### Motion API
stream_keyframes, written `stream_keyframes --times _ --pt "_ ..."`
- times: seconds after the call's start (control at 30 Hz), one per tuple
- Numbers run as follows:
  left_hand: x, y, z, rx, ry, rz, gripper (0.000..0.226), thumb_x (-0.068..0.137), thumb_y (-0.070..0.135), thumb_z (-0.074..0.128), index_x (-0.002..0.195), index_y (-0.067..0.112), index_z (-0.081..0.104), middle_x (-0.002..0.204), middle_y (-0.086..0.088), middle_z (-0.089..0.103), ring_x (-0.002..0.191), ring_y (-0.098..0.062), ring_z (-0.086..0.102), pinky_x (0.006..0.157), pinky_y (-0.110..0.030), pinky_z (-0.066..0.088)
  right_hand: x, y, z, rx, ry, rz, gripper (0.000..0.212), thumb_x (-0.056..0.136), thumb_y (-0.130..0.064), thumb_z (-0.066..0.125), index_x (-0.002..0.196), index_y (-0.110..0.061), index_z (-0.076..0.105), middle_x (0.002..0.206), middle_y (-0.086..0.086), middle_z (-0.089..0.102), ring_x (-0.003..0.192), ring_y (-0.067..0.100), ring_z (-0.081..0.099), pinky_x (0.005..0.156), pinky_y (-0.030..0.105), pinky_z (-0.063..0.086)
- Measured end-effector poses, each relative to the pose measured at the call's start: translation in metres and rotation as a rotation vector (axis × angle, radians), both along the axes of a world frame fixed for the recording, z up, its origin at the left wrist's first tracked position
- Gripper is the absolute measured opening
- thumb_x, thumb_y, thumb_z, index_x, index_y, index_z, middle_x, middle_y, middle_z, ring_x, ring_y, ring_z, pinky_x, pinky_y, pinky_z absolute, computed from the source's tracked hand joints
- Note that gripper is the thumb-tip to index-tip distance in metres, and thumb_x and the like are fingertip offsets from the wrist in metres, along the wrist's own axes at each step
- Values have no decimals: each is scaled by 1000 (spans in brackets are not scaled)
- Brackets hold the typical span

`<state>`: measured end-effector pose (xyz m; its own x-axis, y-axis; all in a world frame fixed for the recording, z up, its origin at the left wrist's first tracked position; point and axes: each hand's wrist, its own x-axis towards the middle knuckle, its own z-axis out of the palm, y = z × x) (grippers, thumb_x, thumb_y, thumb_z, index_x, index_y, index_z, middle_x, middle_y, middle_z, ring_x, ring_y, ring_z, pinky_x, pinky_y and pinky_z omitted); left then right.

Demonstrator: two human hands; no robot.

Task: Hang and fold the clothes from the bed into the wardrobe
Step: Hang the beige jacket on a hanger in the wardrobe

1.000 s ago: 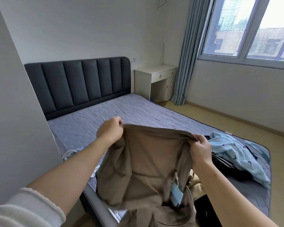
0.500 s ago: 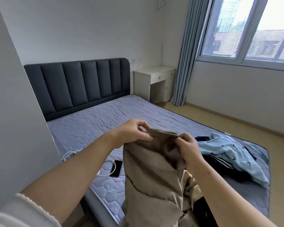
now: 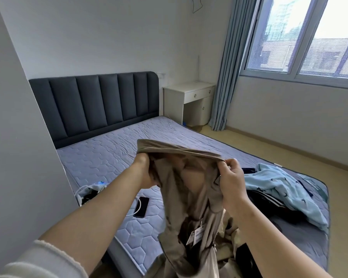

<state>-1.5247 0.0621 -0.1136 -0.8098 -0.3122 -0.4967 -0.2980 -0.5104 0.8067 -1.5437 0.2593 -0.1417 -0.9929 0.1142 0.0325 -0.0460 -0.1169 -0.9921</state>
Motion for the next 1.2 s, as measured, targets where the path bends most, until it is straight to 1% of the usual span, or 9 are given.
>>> stream_keyframes --times 0.13,0.27,0.33,0.47,0.6,0.73,0.87,1.07,1.2 --pt "-5 4 19 23 263 72 59 92 58 34 99 8 65 79 -11 68 74 -23 62 62 -30 50 8 3 -1 34 -3 125 16 86 -24 64 78 -21 50 54 0 56 45 12 52 42 21 41" --pt "-1 2 25 -1046 603 29 33 95 12 46 127 9 49 133 -9 49 120 -22 47 104 -37 38 9 4 -4 133 -26 293 39 70 -19 80 94 -35 54 84 -9 68 67 0 66 53 16 50" --pt "2 3 27 -1333 600 -53 32 96 9 40 126 11 49 146 -4 36 136 -20 29 107 -30 24 12 -1 -5 249 -44 370 52 67 -18 83 102 -36 50 90 -13 63 65 -7 64 49 9 47" --pt "8 29 48 -1165 473 -183 26 95 8 33 96 17 57 97 -6 60 102 -29 56 84 -31 41 20 -20 -8 356 -120 545 69 65 -22 84 120 -28 44 101 -9 63 73 -3 64 53 11 48" --pt "15 59 55 -860 656 -411 40 88 -3 34 88 24 63 83 2 65 81 -13 61 70 -21 50 27 -43 -5 382 -137 511 20 75 -25 76 87 -15 62 80 2 68 67 7 61 65 23 51" --pt "11 48 42 -766 679 -333 25 91 8 53 109 25 53 107 3 57 95 -8 57 77 -16 48 12 -41 5 78 -192 214 11 84 -23 68 79 -20 58 77 2 63 71 14 60 73 29 47" --pt "6 24 4 -761 401 -607 73 80 25 71 140 23 29 127 8 39 121 -13 42 90 -24 42 -4 -37 38 -159 -223 152 13 87 -24 63 83 -13 59 89 13 64 86 27 62 88 41 51" --pt "-5 25 -30 -1002 392 -512 71 68 23 81 128 23 44 123 -1 50 112 -13 49 88 -22 42 -20 -51 117 -497 -245 247 32 89 -32 61 65 -12 54 51 -2 54 50 10 52 67 25 51" --pt "-12 20 -11 -696 164 -445 30 88 31 57 117 25 53 104 0 62 96 -20 60 80 -37 53 -29 -62 159 -556 -148 276 30 90 -34 60 69 -13 55 62 -1 56 58 13 54 81 33 53"
